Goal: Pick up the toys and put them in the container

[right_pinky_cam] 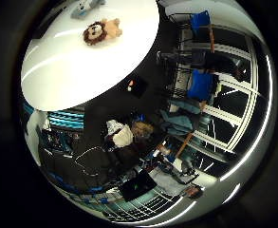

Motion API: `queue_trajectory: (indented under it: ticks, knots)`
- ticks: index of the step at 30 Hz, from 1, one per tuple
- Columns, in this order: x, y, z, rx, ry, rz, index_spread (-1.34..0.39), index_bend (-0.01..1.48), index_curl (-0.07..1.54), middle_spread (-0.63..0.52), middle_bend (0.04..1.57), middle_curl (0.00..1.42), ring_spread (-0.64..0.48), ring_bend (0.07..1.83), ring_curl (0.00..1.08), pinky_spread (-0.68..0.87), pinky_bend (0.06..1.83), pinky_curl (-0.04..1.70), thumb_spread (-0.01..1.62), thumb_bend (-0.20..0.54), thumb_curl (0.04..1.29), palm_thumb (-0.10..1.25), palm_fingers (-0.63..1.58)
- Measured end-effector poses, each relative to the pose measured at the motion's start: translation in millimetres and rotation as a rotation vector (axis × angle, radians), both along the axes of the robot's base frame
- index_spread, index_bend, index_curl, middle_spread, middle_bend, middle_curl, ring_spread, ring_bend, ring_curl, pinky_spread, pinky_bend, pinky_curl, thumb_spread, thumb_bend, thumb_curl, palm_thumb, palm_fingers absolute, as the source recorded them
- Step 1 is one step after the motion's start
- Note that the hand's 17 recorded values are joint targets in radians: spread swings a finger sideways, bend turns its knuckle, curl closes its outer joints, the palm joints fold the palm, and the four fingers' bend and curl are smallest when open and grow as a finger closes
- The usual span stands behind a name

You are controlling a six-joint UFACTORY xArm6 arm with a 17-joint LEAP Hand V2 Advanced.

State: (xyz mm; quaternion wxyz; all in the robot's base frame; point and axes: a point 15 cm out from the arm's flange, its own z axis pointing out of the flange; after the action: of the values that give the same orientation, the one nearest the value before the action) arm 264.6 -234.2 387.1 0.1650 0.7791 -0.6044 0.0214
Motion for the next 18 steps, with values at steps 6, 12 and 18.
queue_trajectory:
  ticks: [6, 12, 18]
  knots:
    - [-7, -19, -5, 0.015, 0.023, -0.011, -0.37, 0.15, 0.23, 0.09, 0.2, 0.33, 0.2, 0.37, 0.27, 0.4, 0.56, 0.31, 0.87, -0.033, 0.3, 0.16, 0.02]
    - [-7, -43, -20, 0.031, 0.031, -0.04, -0.37, 0.15, 0.23, 0.08, 0.21, 0.34, 0.2, 0.37, 0.26, 0.39, 0.57, 0.3, 0.87, -0.033, 0.3, 0.16, 0.02]
    - [17, -65, -45, 0.048, 0.009, -0.038, -0.37, 0.14, 0.23, 0.08, 0.21, 0.34, 0.2, 0.37, 0.27, 0.39, 0.57, 0.3, 0.87, -0.031, 0.3, 0.17, 0.01]
